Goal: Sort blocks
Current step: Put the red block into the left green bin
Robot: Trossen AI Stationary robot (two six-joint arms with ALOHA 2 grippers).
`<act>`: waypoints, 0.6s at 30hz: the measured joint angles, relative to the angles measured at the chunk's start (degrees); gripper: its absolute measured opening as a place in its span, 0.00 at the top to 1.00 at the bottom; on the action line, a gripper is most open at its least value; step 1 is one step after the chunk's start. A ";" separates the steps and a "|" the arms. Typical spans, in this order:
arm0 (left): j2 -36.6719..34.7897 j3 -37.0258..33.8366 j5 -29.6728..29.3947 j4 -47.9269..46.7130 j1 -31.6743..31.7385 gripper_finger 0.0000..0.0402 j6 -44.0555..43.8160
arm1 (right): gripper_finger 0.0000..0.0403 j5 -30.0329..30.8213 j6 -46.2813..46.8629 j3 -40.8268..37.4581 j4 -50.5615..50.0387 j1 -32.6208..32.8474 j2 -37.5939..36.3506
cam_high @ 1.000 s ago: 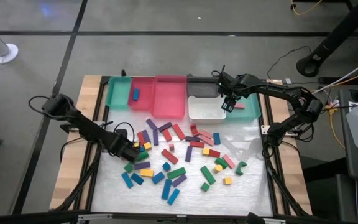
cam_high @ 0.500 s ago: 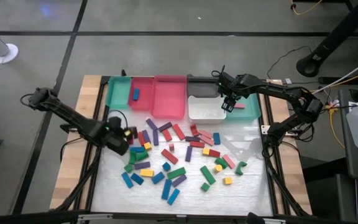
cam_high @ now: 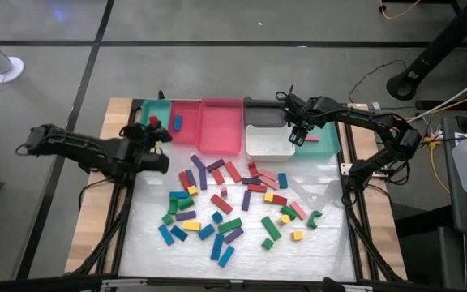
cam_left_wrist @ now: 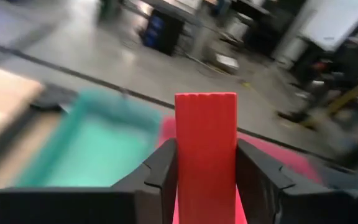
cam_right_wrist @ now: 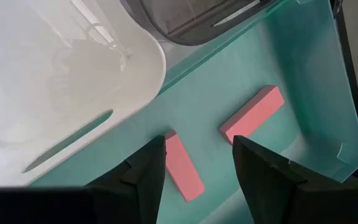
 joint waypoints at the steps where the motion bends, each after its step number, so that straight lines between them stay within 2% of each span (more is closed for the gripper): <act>1: 0.02 0.00 -0.04 0.28 1.93 0.71 1.50 | 0.53 0.00 0.01 0.00 -0.03 0.01 0.00; 8: 0.98 0.02 -0.09 2.99 12.36 0.66 10.33 | 0.53 0.04 0.01 1.86 -1.90 0.02 -0.51; 13: 2.77 0.02 0.78 8.20 16.27 0.65 18.15 | 0.53 0.15 0.56 4.13 -2.66 1.28 -2.81; 18: 4.89 0.02 1.98 12.84 19.04 0.65 25.39 | 0.53 0.04 2.41 6.30 -4.23 5.56 -6.11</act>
